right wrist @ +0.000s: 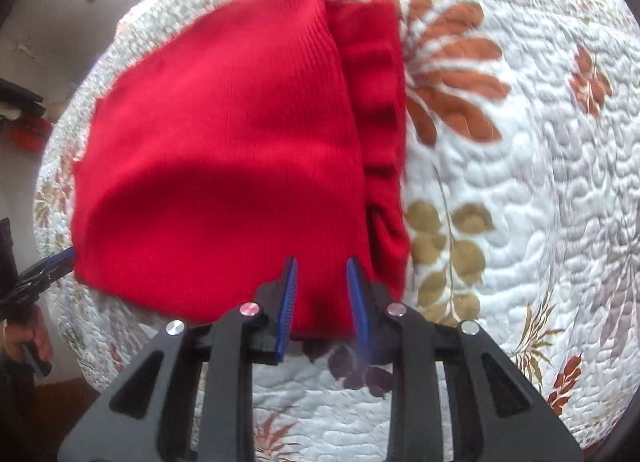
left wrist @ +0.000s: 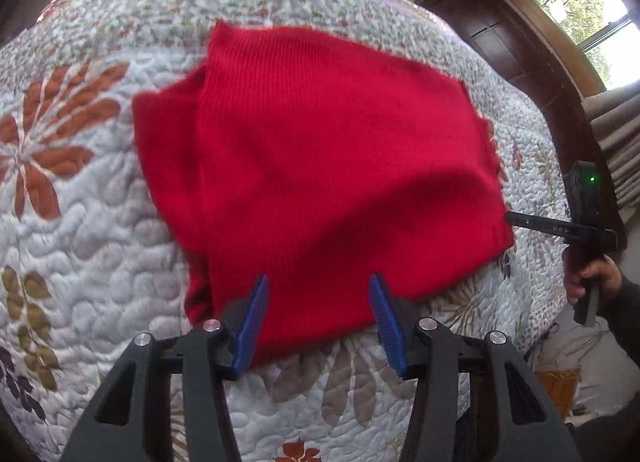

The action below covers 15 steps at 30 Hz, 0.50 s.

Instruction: Fold small clothes

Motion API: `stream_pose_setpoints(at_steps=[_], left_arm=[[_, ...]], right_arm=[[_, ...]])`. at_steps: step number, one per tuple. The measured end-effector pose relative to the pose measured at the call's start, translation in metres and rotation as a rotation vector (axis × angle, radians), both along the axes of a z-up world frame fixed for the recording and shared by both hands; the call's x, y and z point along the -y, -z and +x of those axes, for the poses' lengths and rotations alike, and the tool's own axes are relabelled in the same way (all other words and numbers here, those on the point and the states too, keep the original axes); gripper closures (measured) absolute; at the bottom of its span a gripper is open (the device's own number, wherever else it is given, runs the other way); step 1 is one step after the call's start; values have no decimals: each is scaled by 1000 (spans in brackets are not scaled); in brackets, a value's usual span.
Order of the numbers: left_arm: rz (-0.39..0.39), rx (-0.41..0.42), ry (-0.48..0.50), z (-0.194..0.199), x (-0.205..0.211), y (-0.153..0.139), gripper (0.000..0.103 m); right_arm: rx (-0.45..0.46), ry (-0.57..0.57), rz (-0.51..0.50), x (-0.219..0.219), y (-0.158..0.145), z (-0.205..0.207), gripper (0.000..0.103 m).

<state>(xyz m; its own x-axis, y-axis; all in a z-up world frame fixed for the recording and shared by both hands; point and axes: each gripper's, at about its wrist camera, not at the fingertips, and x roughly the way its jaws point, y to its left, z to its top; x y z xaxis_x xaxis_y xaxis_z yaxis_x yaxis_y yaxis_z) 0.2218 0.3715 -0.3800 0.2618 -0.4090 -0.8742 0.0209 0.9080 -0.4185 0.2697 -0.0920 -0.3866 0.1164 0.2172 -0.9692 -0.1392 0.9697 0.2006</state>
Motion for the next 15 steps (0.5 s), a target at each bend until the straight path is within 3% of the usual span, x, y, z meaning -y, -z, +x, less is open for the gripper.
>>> stream_pose_setpoints(at_steps=[3,8,12,15], left_arm=[[31,-60,-17,-4,-5,29,54],[69,-40,11,-6,2,18,54],[-55,41,0,-18,7,-21,51],[-108,48,-12,-20,19,-21,46]], right_arm=[[-3,-18,-13,3,15,-4,77],[30,-54,-44,-7,5,-7,78],[95,-75,-1,-23,-27,-25,75],[95,-133,31,-51,-26,-37,74]])
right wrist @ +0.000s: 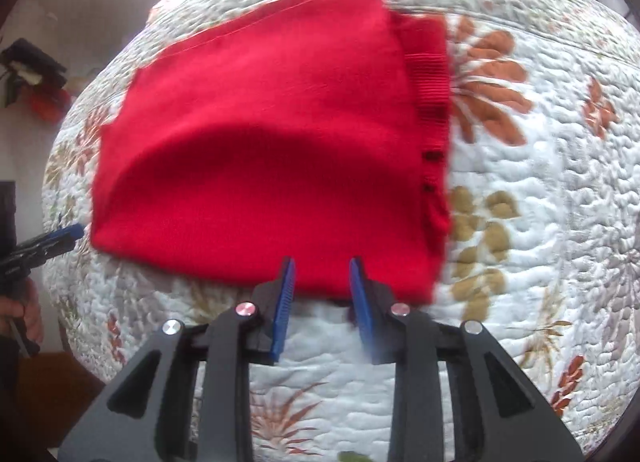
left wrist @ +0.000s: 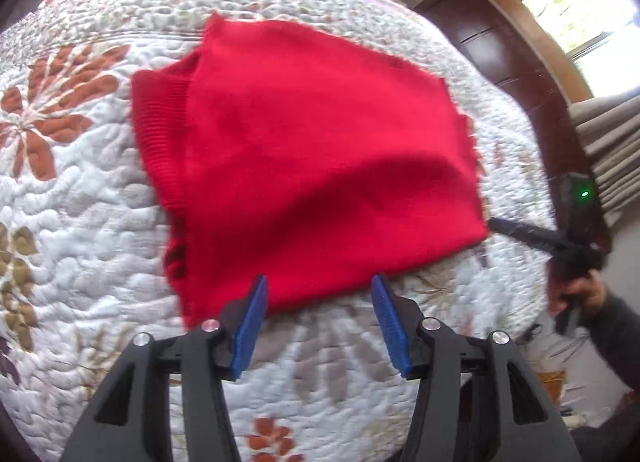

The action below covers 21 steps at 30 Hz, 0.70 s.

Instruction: Fold small clothes

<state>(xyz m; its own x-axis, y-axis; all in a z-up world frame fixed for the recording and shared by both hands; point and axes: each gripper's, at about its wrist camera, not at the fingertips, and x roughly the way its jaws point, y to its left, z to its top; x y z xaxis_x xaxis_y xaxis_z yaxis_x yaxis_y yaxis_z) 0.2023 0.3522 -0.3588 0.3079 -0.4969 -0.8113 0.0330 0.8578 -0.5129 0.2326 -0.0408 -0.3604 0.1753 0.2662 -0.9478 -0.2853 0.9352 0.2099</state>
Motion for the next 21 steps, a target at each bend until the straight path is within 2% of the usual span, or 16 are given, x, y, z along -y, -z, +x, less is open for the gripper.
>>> stream_pose_setpoints(at_steps=[3,6,10,13,17,19,21], left_arm=[[7,-71,-45,4,3,27,43],[37,-151,-54,8,2,56,42],[15,-165,-30,12,2,50,40],[-25,-154,-40,9,-7,37,39],[-93,-141,-150,6,-45,22,35],[-125,-150,-206,11,-66,19,34],[-122,-159,-238,21,-84,17,30]], right_arm=[[5,-70,-6,-22,11,-7,73],[-44,-75,-36,-20,33,-3,70],[-62,-102,-45,-26,29,2,70],[-6,-127,-28,-43,8,-1,68],[67,-261,-8,-90,-11,-10,68],[92,-334,-13,-119,-4,-15,70],[64,-350,-15,-133,12,-14,69]])
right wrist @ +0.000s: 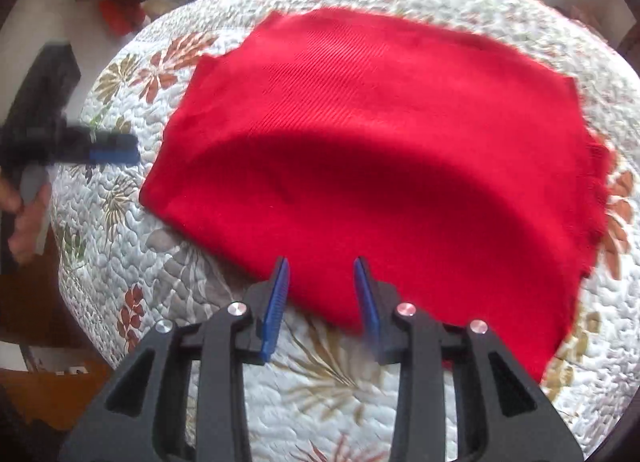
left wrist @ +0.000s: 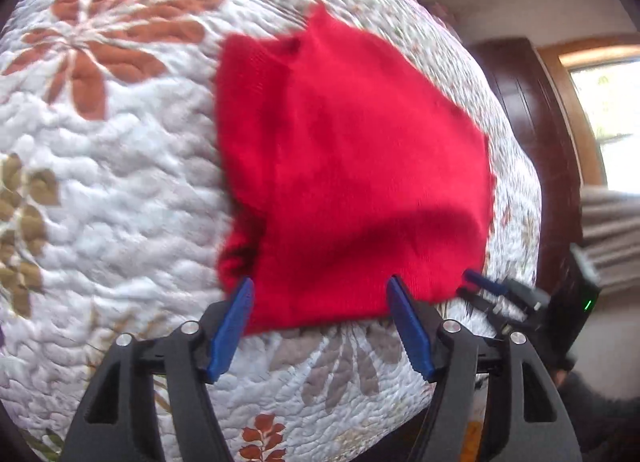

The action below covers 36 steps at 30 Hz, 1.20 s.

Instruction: Fold small clothes

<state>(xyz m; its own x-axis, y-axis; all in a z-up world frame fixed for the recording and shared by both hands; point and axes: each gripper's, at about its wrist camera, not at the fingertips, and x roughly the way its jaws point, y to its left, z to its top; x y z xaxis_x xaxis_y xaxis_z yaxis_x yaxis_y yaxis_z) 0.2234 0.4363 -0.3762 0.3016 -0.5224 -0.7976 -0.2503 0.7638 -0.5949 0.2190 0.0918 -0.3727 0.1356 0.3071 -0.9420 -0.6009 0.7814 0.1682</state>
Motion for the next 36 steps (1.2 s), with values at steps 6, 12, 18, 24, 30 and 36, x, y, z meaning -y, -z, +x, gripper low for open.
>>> stream_pose_setpoints(at_steps=[6,12,18,24,30,36], left_arm=[[-24,-27,0,46,-41,13,24],[-173,-67,16,91,-57,40,24],[-249,-113,66,117,-55,62,22],[-355,-80,40,136,-59,66,22],[-374,-97,55,156,-54,75,19],[-307,-109,93,163,-49,73,53]], right_arm=[[-30,-57,-76,-23,20,-13,62],[365,-343,-185,-86,-27,-70,34],[568,-589,-259,-150,0,-120,39],[668,-657,-376,-180,39,-126,39],[717,-645,-405,-205,54,-125,39],[702,-572,-407,-225,53,-118,39]])
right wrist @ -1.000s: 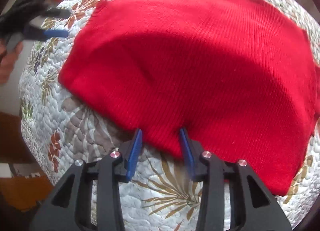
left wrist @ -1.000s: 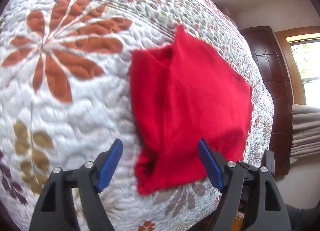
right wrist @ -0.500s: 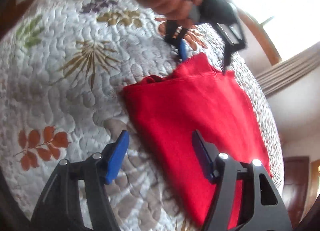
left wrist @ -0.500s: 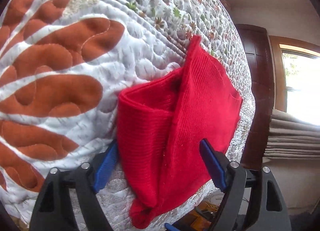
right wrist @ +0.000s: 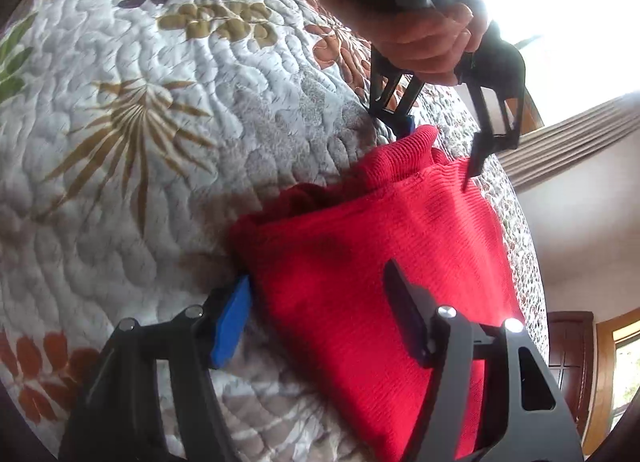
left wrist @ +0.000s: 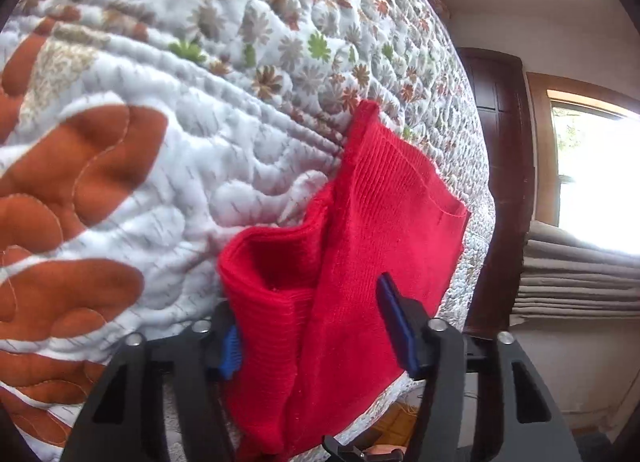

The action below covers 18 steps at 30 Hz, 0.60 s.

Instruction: Fold small clothes

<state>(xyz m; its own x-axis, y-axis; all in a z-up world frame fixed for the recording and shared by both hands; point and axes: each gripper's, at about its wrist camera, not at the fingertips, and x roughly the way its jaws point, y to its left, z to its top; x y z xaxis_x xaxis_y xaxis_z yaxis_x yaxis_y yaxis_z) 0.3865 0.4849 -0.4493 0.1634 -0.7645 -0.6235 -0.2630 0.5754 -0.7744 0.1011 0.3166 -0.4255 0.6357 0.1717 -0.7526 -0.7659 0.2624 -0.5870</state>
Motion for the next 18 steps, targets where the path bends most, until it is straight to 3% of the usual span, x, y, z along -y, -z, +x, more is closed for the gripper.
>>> stream_pose_setpoints(at_steps=[2,5,6,7,10,18], left_arm=[[19,-11,5,1,0,1,58],[51,-25,33,2,2,-1,71],[51,-31,40,6,7,-3,80],[58,-34,41,7,9,-5,81],[69,-32,43,8,15,-14,84],[86,-10,40,10,26,-56,86]], right_arm=[[-2,14,4,-5,1,1,41],[-51,49,11,-9,-2,5,54],[-71,65,12,-10,-4,8,65],[-88,76,12,-11,-6,11,77],[-119,108,17,-12,-12,18,93],[-146,181,106,-4,-62,30,97]])
